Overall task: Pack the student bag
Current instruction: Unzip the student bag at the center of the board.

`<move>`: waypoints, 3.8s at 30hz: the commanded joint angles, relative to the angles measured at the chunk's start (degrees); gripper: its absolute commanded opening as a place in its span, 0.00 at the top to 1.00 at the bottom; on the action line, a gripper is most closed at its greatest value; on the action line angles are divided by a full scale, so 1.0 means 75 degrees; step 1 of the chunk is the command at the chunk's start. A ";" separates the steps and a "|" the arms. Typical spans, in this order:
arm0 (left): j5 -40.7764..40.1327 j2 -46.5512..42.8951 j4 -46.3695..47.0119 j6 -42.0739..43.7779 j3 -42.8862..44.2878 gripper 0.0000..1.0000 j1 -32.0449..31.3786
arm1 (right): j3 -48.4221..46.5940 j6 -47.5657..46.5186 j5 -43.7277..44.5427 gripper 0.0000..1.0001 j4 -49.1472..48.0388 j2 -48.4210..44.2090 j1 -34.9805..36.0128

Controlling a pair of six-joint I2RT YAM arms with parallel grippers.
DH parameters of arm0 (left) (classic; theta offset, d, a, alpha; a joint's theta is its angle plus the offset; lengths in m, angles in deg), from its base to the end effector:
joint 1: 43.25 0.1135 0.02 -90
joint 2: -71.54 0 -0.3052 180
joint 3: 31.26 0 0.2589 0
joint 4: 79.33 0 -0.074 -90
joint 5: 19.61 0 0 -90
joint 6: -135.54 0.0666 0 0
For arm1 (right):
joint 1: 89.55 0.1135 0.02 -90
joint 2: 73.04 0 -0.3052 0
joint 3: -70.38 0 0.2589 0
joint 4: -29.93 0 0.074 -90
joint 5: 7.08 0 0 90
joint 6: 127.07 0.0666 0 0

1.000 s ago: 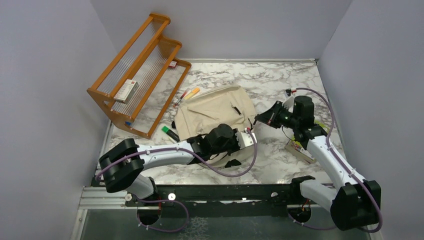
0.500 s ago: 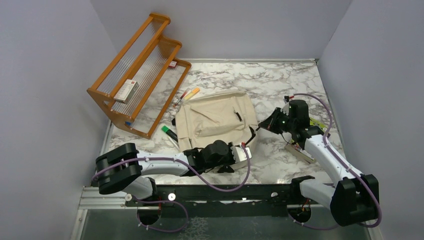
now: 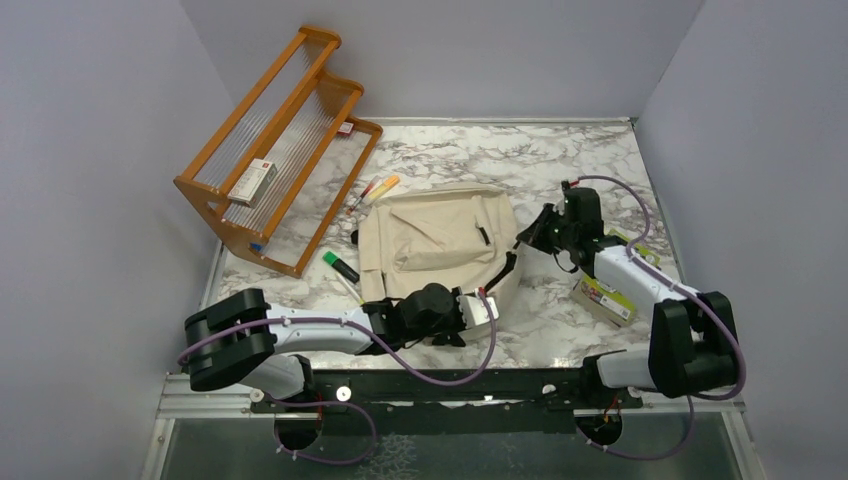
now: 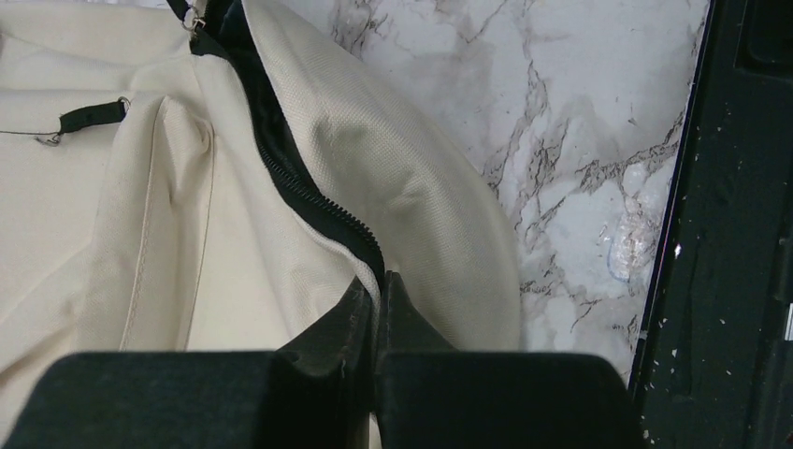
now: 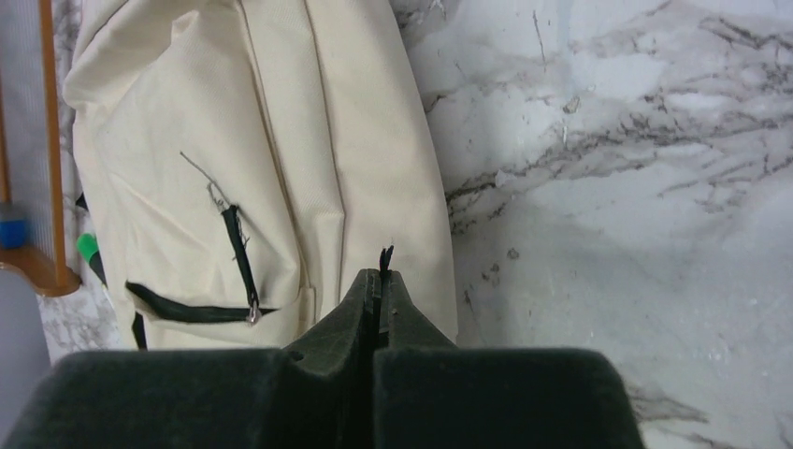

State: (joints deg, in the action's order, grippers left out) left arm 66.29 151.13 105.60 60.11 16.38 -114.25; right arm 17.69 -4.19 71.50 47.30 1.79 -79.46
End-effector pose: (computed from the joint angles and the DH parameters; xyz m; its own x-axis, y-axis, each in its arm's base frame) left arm 0.1053 -0.2912 0.2129 0.0889 0.5126 -0.8540 0.9299 0.2645 0.2555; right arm 0.2806 0.0633 0.2219 -0.7009 0.4158 -0.5795 0.0695 0.8485 0.5246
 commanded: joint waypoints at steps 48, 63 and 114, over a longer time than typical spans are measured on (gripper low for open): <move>-0.0194 0.1156 0.0072 0.1232 0.0650 0.39 0.0778 | -0.0690 -0.0660 -0.0994 0.57 0.0238 -0.0959 -0.0196; 0.1407 0.0989 -0.0546 0.1074 0.1164 0.80 0.1521 | 0.0692 -0.0015 -0.0927 0.52 0.0988 -0.2298 -0.0196; 0.1727 0.0503 -0.0034 -0.1874 0.2098 1.00 0.3168 | 0.0554 0.2116 0.0277 0.47 -0.0989 0.0511 0.0976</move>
State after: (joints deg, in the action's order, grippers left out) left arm 79.71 156.92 101.75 48.29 31.87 -90.86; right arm 23.65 12.01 70.23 41.57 3.08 -72.49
